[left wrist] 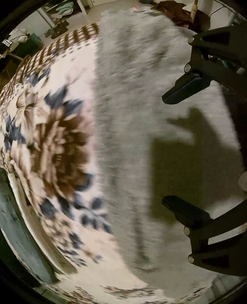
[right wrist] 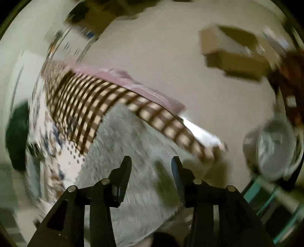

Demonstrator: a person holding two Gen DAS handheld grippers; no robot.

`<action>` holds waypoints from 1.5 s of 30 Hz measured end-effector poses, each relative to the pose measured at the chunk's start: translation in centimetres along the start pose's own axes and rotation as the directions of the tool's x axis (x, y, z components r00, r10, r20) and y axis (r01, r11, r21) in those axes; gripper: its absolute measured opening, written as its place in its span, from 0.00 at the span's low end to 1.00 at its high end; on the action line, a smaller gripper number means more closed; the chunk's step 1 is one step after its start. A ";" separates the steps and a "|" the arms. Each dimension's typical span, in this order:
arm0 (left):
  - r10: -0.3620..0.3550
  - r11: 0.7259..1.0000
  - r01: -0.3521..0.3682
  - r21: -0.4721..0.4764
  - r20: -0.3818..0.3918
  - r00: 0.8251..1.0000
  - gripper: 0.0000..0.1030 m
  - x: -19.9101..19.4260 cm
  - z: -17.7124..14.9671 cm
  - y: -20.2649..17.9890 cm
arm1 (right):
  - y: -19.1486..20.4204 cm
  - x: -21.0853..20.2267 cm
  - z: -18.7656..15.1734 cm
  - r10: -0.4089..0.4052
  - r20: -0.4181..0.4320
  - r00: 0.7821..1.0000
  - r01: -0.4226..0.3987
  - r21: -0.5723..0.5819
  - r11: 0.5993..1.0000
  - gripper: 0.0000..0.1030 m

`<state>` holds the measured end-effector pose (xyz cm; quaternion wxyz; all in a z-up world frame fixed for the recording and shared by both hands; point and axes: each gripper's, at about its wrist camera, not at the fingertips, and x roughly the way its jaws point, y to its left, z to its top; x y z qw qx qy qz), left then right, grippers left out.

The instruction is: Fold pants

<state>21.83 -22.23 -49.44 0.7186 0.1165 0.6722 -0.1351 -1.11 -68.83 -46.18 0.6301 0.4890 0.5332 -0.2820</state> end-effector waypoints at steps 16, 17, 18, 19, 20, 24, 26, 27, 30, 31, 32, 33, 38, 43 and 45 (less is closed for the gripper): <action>0.043 0.994 -0.058 -0.091 -0.156 0.987 0.96 2.7 -8.3 4.1 | -5.0 5.3 -4.2 0.023 -0.075 0.997 -0.014 0.125 0.992 0.13; 0.033 0.994 -0.048 -0.097 -0.156 0.987 0.96 2.9 -8.3 4.0 | -5.3 5.5 -4.3 0.041 -0.109 0.993 -0.027 0.132 0.991 0.33; 0.026 0.994 -0.042 -0.100 -0.155 0.988 0.96 3.0 -8.2 4.5 | -5.6 4.9 -4.6 0.050 -0.115 0.992 -0.034 0.139 0.990 0.43; 0.020 0.994 -0.035 -0.102 -0.146 0.989 0.96 2.9 -8.4 4.4 | -5.9 4.3 -4.9 0.072 -0.091 0.993 -0.058 0.149 0.987 0.55; 0.018 0.994 -0.032 -0.101 -0.139 0.990 0.96 2.8 -8.7 4.4 | -6.1 3.6 -5.4 0.092 -0.069 0.993 -0.080 0.157 0.984 0.59; -0.004 0.994 -0.010 -0.107 -0.135 0.991 0.96 2.3 -7.7 2.6 | -7.6 3.9 -8.0 0.182 -0.079 0.980 -0.163 0.203 0.966 0.65; -0.014 0.994 -0.002 -0.111 -0.145 0.989 0.96 2.6 -8.1 2.5 | -7.9 5.9 -9.1 0.228 -0.094 0.969 -0.205 0.208 0.956 0.70; -0.021 0.993 0.003 -0.117 -0.145 0.989 0.96 2.9 -8.3 2.7 | -7.9 6.7 -9.5 0.239 -0.088 0.967 -0.217 0.201 0.955 0.70; -0.041 0.990 0.022 -0.142 -0.136 0.990 0.96 4.0 -8.5 3.0 | -7.7 8.6 -9.9 0.298 -0.002 0.954 -0.293 0.178 0.939 0.70; -0.052 0.988 0.032 -0.153 -0.127 0.991 0.96 4.3 -8.5 3.1 | -7.7 8.6 -10.1 0.317 0.046 0.947 -0.320 0.170 0.932 0.72; -0.068 0.985 0.048 -0.168 -0.115 0.991 0.96 4.4 -8.4 3.3 | -7.6 8.5 -10.3 0.320 0.094 0.943 -0.331 0.165 0.929 0.72; -0.085 0.981 0.066 -0.183 -0.097 0.992 0.96 4.5 -8.2 3.4 | -7.4 8.3 -10.4 0.330 0.128 0.935 -0.348 0.158 0.924 0.72; -0.086 0.980 0.074 -0.187 -0.060 0.994 0.96 5.0 -6.9 3.4 | -6.2 8.0 -10.8 0.418 0.201 0.886 -0.446 0.124 0.886 0.69; -0.105 0.980 0.099 -0.174 -0.025 0.994 0.96 4.8 -4.6 2.4 | -4.4 9.2 -9.1 0.467 0.220 0.857 -0.496 0.103 0.862 0.69; -0.103 0.981 0.097 -0.166 -0.029 0.994 0.96 5.8 -3.2 2.1 | -4.2 9.6 -8.0 0.483 0.226 0.846 -0.513 0.097 0.853 0.69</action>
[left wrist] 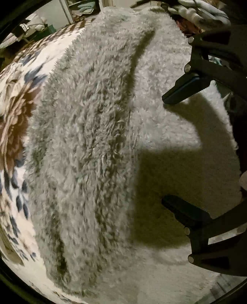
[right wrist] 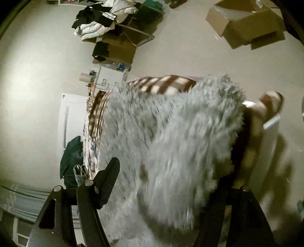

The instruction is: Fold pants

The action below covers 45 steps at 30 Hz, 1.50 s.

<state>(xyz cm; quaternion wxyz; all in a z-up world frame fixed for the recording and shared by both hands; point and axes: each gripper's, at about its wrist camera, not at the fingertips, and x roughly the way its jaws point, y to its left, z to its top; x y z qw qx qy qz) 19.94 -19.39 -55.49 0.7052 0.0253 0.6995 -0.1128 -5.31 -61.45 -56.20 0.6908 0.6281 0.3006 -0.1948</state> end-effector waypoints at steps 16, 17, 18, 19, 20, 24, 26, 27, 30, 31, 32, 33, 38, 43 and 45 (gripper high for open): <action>-0.001 0.995 0.006 -0.101 0.052 0.999 1.00 1.1 3.5 -0.1 | 9.4 0.7 0.6 0.003 -0.060 0.998 -0.013 -0.176 0.984 0.22; -0.005 0.993 0.013 -0.115 0.068 0.998 1.00 0.3 3.6 0.3 | 11.3 0.4 -0.1 0.006 -0.065 0.998 -0.020 -0.211 0.977 0.22; -0.010 0.992 0.021 -0.128 0.084 0.996 1.00 -0.7 3.7 0.7 | 13.0 0.2 -0.7 0.006 -0.069 0.998 -0.022 -0.244 0.969 0.22; -0.023 0.989 0.038 -0.145 0.108 0.994 1.00 -2.1 3.7 1.5 | 15.0 0.1 -1.6 0.005 -0.075 0.997 -0.026 -0.285 0.958 0.22; -0.028 0.987 0.047 -0.155 0.125 0.992 1.00 -3.1 3.7 2.2 | 17.1 0.0 -2.8 0.005 -0.082 0.997 -0.032 -0.329 0.944 0.21; -0.034 0.977 0.076 -0.198 0.207 0.978 1.00 -7.8 2.7 6.4 | 24.3 0.9 -8.6 -0.006 -0.119 0.993 -0.053 -0.485 0.873 0.21; -0.017 0.971 0.075 -0.228 0.245 0.969 1.00 -9.7 0.4 10.0 | 27.4 2.3 -12.8 -0.023 -0.150 0.988 -0.066 -0.565 0.823 0.21; -0.011 0.967 0.075 -0.242 0.256 0.967 1.00 -10.9 -0.9 11.6 | 28.7 3.3 -15.2 -0.039 -0.165 0.985 -0.070 -0.605 0.793 0.21; 0.020 0.954 0.063 -0.294 0.269 0.963 1.00 -12.1 -4.8 16.4 | 30.4 7.1 -23.0 -0.084 -0.242 0.967 -0.109 -0.687 0.719 0.21; 0.029 0.949 0.057 -0.310 0.266 0.963 1.00 -11.6 -5.3 17.8 | 30.7 8.4 -25.6 -0.105 -0.266 0.958 -0.122 -0.712 0.692 0.21; 0.040 0.946 0.049 -0.321 0.264 0.964 1.00 -11.8 -6.4 19.3 | 30.8 9.8 -28.5 -0.133 -0.285 0.949 -0.133 -0.746 0.652 0.21; 0.056 0.944 0.033 -0.327 0.259 0.964 1.00 -11.7 -7.3 20.9 | 30.8 10.9 -31.1 -0.163 -0.293 0.942 -0.138 -0.782 0.608 0.21; 0.094 0.932 -0.007 -0.362 0.224 0.970 1.00 -11.5 -11.2 26.4 | 28.0 16.4 -43.4 -0.459 -0.295 0.838 -0.117 -0.919 0.377 0.49; 0.074 0.939 0.017 -0.343 0.250 0.965 1.00 -12.1 -11.3 27.7 | 27.4 15.5 -46.7 -0.460 -0.505 0.730 -0.300 -0.842 0.449 0.89; 0.048 0.950 0.042 -0.309 0.279 0.959 1.00 -12.4 -10.2 26.7 | 27.9 14.1 -44.7 -0.418 -0.530 0.738 -0.286 -0.806 0.518 0.89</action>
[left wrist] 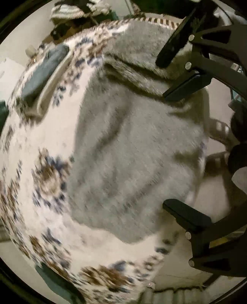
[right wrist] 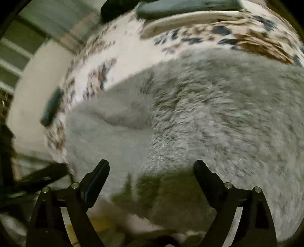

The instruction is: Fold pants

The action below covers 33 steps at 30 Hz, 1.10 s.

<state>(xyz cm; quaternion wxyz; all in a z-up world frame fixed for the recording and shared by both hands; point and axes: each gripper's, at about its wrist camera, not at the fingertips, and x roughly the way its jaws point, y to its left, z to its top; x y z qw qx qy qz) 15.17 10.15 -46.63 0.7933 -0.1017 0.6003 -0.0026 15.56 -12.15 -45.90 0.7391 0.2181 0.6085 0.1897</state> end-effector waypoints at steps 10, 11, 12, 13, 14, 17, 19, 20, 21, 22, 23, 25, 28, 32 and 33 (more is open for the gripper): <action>-0.139 0.983 0.146 0.111 -0.065 0.988 1.00 5.9 4.8 -11.7 | -14.3 -12.1 1.5 -0.257 0.074 0.964 0.217 0.351 0.911 0.89; -0.118 0.982 0.130 0.139 -0.089 0.989 1.00 7.2 5.1 -13.0 | -15.7 -12.6 1.5 -0.277 0.065 0.959 0.235 0.366 0.900 0.89; -0.098 0.981 0.114 0.158 -0.105 0.990 1.00 8.4 5.3 -13.9 | -17.1 -13.3 1.6 -0.285 0.062 0.956 0.242 0.375 0.895 0.89; -0.095 0.978 0.117 0.174 -0.128 0.987 1.00 9.8 5.5 -14.8 | -18.2 -13.4 1.8 -0.292 0.054 0.955 0.251 0.381 0.890 0.89; -0.090 0.976 0.118 0.183 -0.154 0.984 0.97 11.0 5.6 -15.4 | -19.5 -13.1 1.7 -0.293 0.041 0.955 0.255 0.389 0.885 0.89; -0.146 0.968 0.175 0.177 -0.163 0.976 0.56 11.9 5.2 -16.0 | -23.2 -11.6 1.3 -0.215 -0.008 0.977 0.197 0.432 0.880 0.89; -0.184 0.957 0.210 0.200 -0.142 0.973 0.18 10.9 4.6 -16.3 | -25.1 -9.3 1.4 -0.131 -0.045 0.990 0.136 0.475 0.869 0.89; -0.188 0.953 0.212 0.216 -0.128 0.974 0.16 10.1 4.1 -16.3 | -25.9 -8.3 1.3 -0.066 -0.053 0.996 0.083 0.497 0.864 0.88; -0.190 0.952 0.212 0.222 -0.117 0.975 0.13 9.4 3.7 -16.3 | -26.4 -7.7 1.3 -0.026 -0.053 0.998 0.050 0.515 0.856 0.83; -0.198 0.951 0.219 0.220 -0.111 0.974 0.12 8.6 3.3 -16.1 | -26.6 -7.5 1.3 -0.015 -0.040 0.999 0.034 0.524 0.851 0.59; -0.208 0.952 0.228 0.206 -0.114 0.971 0.12 7.8 3.1 -15.6 | -26.5 -7.7 1.6 -0.036 -0.035 0.999 0.049 0.512 0.858 0.36; -0.227 0.958 0.244 0.152 -0.123 0.966 0.12 6.5 2.9 -14.4 | -25.9 -8.2 2.5 -0.074 -0.040 0.996 0.084 0.471 0.878 0.29; -0.253 0.964 0.262 0.041 -0.146 0.956 0.12 6.1 3.2 -12.2 | -24.9 -9.4 3.9 -0.095 -0.023 0.995 0.096 0.424 0.901 0.27; -0.272 0.962 0.267 -0.054 -0.229 0.935 0.20 9.8 3.3 -10.3 | -24.0 -8.6 5.3 -0.172 -0.116 0.978 0.202 0.352 0.914 0.32; -0.279 0.960 0.268 -0.078 -0.250 0.927 0.22 10.3 3.6 -9.9 | -23.9 -8.1 5.6 -0.190 -0.155 0.970 0.233 0.341 0.911 0.34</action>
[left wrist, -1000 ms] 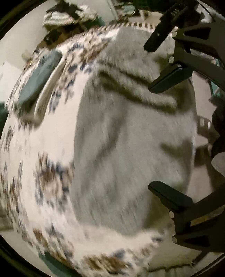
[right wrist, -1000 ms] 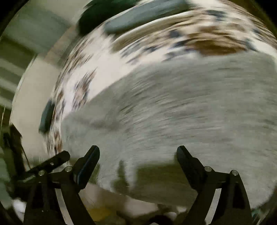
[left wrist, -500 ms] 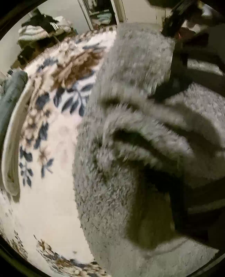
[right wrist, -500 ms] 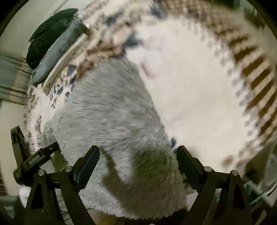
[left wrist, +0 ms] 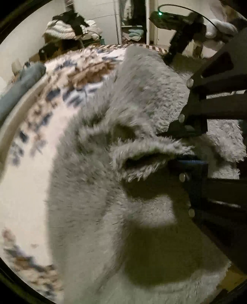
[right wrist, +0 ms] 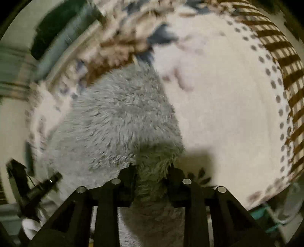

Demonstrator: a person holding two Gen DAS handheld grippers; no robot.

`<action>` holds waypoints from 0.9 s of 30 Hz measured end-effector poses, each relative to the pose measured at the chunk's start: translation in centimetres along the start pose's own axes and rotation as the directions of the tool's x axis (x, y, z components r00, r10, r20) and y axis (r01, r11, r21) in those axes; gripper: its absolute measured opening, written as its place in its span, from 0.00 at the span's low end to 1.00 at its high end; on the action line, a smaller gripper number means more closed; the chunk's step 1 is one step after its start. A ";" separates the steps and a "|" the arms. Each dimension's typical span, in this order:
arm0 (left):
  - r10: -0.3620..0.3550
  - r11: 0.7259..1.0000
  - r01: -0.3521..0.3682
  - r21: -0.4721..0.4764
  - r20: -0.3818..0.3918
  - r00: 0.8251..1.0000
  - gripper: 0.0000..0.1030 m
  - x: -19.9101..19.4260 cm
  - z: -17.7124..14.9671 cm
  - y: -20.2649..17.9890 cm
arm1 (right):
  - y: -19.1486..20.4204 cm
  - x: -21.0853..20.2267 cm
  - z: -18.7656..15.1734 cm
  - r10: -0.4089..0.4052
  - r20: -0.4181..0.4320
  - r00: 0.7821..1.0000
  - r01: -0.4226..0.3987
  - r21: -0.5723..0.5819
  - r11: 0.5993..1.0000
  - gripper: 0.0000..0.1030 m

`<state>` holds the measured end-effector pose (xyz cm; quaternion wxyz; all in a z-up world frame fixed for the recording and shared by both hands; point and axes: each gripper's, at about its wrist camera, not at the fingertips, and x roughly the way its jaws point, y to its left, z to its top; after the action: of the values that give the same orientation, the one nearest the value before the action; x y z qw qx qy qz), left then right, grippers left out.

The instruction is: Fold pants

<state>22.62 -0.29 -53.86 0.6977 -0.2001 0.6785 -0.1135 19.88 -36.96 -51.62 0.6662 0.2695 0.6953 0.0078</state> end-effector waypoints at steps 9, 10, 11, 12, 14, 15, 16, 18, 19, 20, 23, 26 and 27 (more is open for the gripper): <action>0.084 0.995 -0.090 0.032 0.158 0.984 0.55 -7.4 -2.6 0.2 | 5.0 -5.8 -3.2 -0.028 0.117 0.993 0.032 -0.036 0.999 0.58; 0.088 0.995 -0.093 0.023 0.157 0.984 0.55 -7.5 -3.2 0.3 | 6.2 -5.9 -3.3 0.014 0.105 0.994 -0.009 -0.041 0.999 0.58; 0.088 0.996 -0.091 0.013 0.149 0.985 0.55 -7.6 -4.1 0.5 | 7.9 -5.3 -3.2 0.059 0.077 0.995 -0.056 -0.044 0.997 0.58; 0.072 0.997 -0.073 0.000 0.138 0.988 0.55 -7.4 -5.1 0.7 | 8.9 -4.9 -3.2 0.100 0.051 0.994 -0.098 -0.044 0.994 0.58; 0.071 0.997 -0.070 -0.020 0.110 0.991 0.55 -6.0 -6.3 0.4 | 11.5 -3.8 -2.7 0.176 0.000 0.984 -0.176 -0.063 0.982 0.58; 0.061 0.998 -0.059 -0.033 0.081 0.995 0.55 -4.9 -7.2 0.3 | 13.0 -3.1 -2.2 0.179 -0.021 0.984 -0.181 -0.084 0.980 0.58; 0.059 0.997 -0.056 -0.052 0.054 0.997 0.55 -4.0 -8.0 0.3 | 14.7 -2.4 -1.4 0.162 -0.057 0.985 -0.167 -0.113 0.979 0.58; 0.038 0.995 -0.035 -0.097 0.030 0.999 0.55 -2.4 -9.3 0.4 | 16.3 -1.5 -0.5 0.151 -0.120 0.981 -0.161 -0.085 0.983 0.58; 0.032 0.993 -0.030 -0.113 0.020 0.999 0.55 -1.8 -9.9 0.5 | 17.0 -0.7 0.2 0.181 -0.158 0.971 -0.191 -0.053 0.980 0.58; 0.029 0.992 -0.027 -0.122 0.017 0.999 0.54 -1.3 -10.3 0.5 | 17.6 0.2 0.9 0.213 -0.203 0.956 -0.219 -0.009 0.976 0.58; 0.025 0.992 -0.019 -0.129 0.047 0.999 0.22 -0.1 -11.2 0.5 | 19.2 2.6 2.7 0.190 -0.260 0.947 -0.185 0.044 0.982 0.58; 0.046 0.992 -0.036 -0.121 0.084 0.995 0.08 -0.2 -11.3 0.4 | 19.2 4.9 3.7 0.237 -0.274 0.932 -0.190 0.186 0.964 0.58; 0.050 0.993 -0.038 -0.114 0.105 0.993 0.07 -0.6 -11.3 0.3 | 19.2 5.8 3.9 0.257 -0.283 0.924 -0.195 0.228 0.954 0.57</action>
<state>11.35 -1.19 -53.46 0.7234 -0.2297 0.6492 -0.0486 30.71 -19.63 -50.32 0.5139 0.4076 0.7526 0.0589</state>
